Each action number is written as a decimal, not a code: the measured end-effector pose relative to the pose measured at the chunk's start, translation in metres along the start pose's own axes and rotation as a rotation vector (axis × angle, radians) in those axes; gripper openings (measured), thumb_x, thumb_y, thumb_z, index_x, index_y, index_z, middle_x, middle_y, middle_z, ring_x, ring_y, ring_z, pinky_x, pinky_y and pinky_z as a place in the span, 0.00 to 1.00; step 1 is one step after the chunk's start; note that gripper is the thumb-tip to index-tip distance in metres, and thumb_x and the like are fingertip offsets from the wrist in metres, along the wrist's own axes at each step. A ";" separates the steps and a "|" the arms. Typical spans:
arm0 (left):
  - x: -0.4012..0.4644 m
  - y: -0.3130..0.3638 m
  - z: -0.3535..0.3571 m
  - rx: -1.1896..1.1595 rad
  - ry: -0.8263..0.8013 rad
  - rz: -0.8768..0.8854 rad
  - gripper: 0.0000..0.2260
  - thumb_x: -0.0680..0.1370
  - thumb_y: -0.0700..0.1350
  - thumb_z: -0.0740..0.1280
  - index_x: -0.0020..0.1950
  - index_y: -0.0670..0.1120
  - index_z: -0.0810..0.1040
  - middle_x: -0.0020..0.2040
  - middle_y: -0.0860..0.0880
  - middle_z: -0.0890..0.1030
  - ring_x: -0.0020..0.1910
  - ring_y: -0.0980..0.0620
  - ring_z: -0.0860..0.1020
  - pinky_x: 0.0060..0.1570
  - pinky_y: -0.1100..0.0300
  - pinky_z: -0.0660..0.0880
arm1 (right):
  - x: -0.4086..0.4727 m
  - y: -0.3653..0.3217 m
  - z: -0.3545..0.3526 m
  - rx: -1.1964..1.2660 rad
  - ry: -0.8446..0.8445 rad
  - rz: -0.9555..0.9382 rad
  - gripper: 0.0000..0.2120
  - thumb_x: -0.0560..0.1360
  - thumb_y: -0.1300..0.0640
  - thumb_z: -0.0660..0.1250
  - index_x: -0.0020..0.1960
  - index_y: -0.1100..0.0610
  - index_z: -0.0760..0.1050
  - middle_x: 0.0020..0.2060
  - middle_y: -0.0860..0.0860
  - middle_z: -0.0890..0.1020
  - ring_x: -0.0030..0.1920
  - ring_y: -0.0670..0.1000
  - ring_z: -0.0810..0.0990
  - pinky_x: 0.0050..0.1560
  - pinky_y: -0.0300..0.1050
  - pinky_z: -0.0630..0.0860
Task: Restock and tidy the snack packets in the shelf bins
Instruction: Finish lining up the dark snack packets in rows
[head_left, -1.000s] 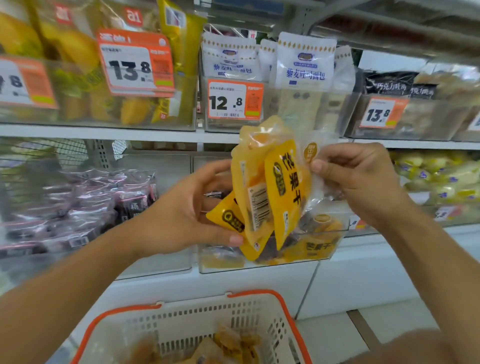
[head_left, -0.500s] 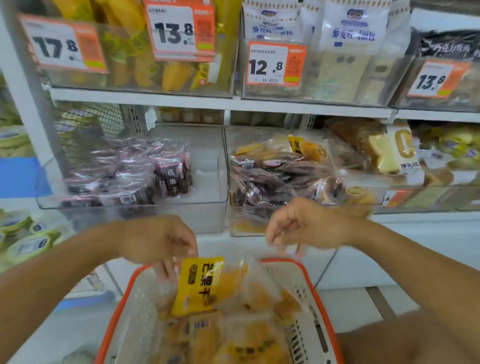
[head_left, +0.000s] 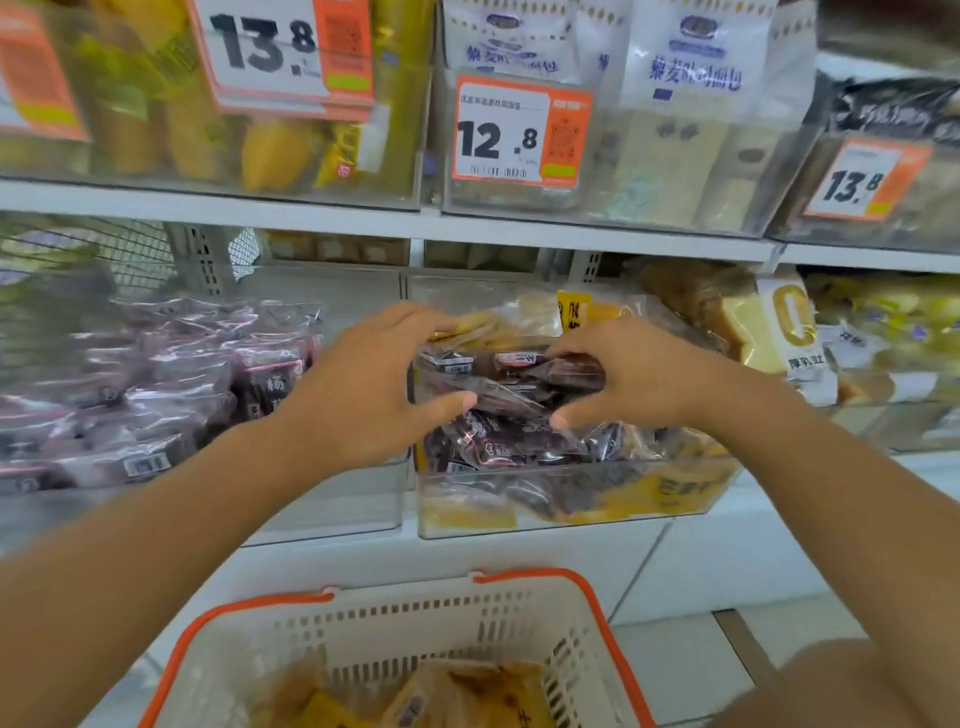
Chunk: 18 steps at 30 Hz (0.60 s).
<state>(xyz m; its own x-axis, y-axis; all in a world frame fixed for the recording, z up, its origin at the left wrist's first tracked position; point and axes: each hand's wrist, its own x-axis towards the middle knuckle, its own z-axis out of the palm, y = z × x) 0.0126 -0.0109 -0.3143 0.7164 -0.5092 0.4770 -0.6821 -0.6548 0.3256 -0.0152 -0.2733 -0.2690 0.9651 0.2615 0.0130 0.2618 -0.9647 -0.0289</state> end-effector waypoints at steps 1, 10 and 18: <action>0.007 0.001 0.002 -0.001 -0.049 0.001 0.31 0.71 0.62 0.72 0.72 0.54 0.70 0.69 0.55 0.73 0.68 0.53 0.70 0.65 0.61 0.64 | 0.005 -0.004 0.002 -0.041 -0.015 0.004 0.31 0.68 0.40 0.78 0.65 0.54 0.77 0.55 0.53 0.83 0.54 0.54 0.80 0.54 0.53 0.78; 0.036 -0.006 0.020 0.192 -0.171 0.181 0.07 0.78 0.52 0.68 0.56 0.57 0.80 0.54 0.58 0.80 0.54 0.53 0.78 0.57 0.50 0.73 | 0.000 -0.007 -0.012 -0.017 0.126 -0.081 0.21 0.72 0.61 0.76 0.63 0.47 0.81 0.51 0.47 0.85 0.52 0.48 0.82 0.55 0.46 0.79; 0.046 0.011 -0.004 -0.502 0.287 -0.065 0.02 0.83 0.44 0.62 0.51 0.47 0.73 0.45 0.51 0.81 0.44 0.52 0.82 0.43 0.51 0.80 | -0.027 0.016 -0.031 0.543 0.646 -0.066 0.18 0.70 0.64 0.78 0.58 0.50 0.83 0.50 0.41 0.85 0.51 0.37 0.84 0.57 0.34 0.79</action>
<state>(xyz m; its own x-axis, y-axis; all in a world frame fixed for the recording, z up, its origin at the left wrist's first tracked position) 0.0369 -0.0392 -0.2855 0.7383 -0.2590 0.6227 -0.6743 -0.2985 0.6754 -0.0371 -0.2964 -0.2390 0.7984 0.0878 0.5956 0.4428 -0.7560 -0.4821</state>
